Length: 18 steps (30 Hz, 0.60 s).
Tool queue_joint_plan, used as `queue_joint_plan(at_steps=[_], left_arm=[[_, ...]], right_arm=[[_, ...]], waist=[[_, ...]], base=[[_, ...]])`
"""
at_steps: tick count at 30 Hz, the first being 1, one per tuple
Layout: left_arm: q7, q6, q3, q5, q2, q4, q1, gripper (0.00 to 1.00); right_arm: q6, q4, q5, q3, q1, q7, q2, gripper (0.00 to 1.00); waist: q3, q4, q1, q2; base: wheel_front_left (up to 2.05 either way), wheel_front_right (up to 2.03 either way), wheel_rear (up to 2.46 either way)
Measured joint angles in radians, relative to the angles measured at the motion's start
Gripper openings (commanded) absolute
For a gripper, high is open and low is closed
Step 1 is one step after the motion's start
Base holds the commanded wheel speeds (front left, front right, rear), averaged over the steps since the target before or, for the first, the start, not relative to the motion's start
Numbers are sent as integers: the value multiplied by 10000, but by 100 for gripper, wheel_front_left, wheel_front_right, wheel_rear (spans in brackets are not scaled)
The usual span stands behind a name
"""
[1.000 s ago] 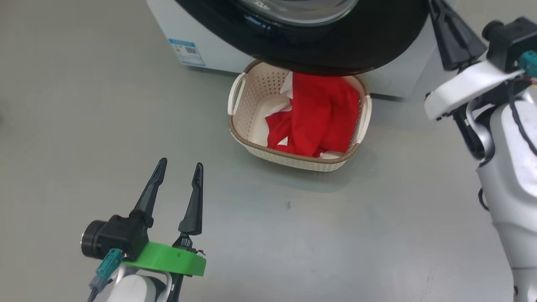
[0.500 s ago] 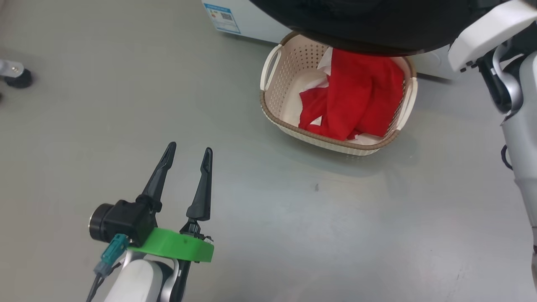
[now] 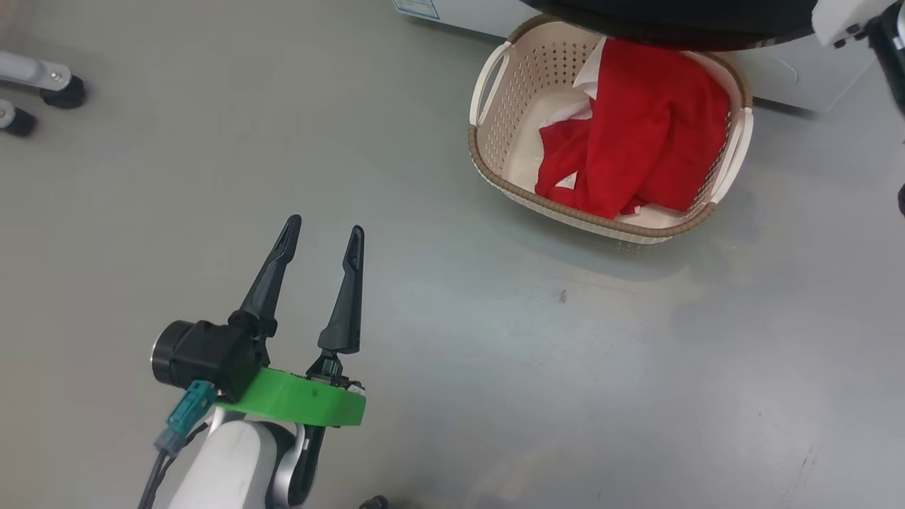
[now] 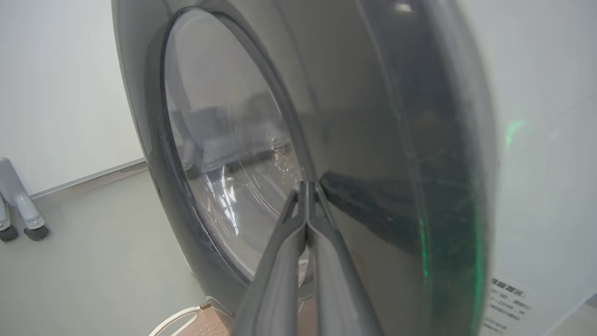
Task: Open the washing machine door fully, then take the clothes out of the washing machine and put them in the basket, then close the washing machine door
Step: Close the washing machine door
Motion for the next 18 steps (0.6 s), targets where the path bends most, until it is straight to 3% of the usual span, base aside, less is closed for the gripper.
queue_joint_plan(at_steps=[8, 18], left_arm=[[0, -6, -81, -159, -42, -65, -212, 100], [0, 15, -138, -395, -50, -253, -293, 100]], right_arm=[[0, 568, -4, -226, -900, 25, -451, 0], [-105, 1216, -8, -485, -1494, -213, -495, 0]], waist=[[275, 243, 0, 0], [429, 420, 0, 0]], base=[[0, 0, 0], [0, 0, 0]])
